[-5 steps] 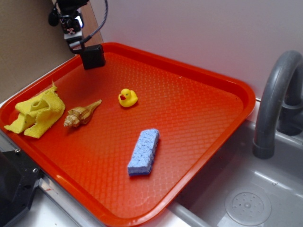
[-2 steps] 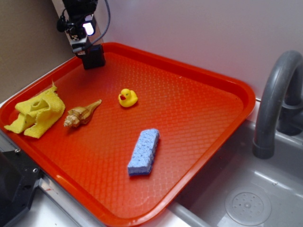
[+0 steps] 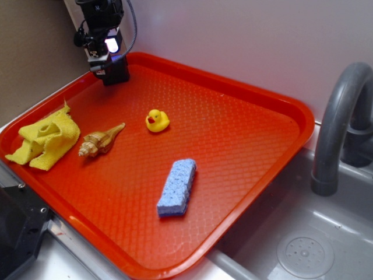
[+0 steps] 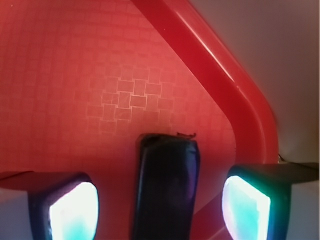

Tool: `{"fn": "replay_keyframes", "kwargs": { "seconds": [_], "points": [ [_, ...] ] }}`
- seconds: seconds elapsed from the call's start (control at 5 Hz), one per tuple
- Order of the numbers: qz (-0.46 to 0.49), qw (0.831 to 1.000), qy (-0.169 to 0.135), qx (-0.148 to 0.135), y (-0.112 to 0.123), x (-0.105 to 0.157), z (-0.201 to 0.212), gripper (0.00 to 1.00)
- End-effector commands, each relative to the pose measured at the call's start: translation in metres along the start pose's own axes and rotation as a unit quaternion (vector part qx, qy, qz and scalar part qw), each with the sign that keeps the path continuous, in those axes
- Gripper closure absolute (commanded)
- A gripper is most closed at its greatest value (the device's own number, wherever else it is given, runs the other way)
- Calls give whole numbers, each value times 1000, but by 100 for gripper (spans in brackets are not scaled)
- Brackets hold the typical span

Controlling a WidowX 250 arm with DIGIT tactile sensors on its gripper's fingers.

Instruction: Grab the black box.

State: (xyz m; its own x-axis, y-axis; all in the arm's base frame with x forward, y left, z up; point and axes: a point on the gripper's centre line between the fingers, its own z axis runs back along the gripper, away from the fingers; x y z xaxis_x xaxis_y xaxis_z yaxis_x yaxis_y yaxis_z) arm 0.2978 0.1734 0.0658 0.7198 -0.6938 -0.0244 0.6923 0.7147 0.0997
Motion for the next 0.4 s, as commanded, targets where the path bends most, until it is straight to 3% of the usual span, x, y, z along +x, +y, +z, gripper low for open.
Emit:
{"fn": "replay_keyframes", "kwargs": {
  "seconds": [0.0,0.2],
  "points": [
    [10,999,35,32,18,-6,7,0],
    [-7,999,36,13,13,-10,8,0]
  ]
}}
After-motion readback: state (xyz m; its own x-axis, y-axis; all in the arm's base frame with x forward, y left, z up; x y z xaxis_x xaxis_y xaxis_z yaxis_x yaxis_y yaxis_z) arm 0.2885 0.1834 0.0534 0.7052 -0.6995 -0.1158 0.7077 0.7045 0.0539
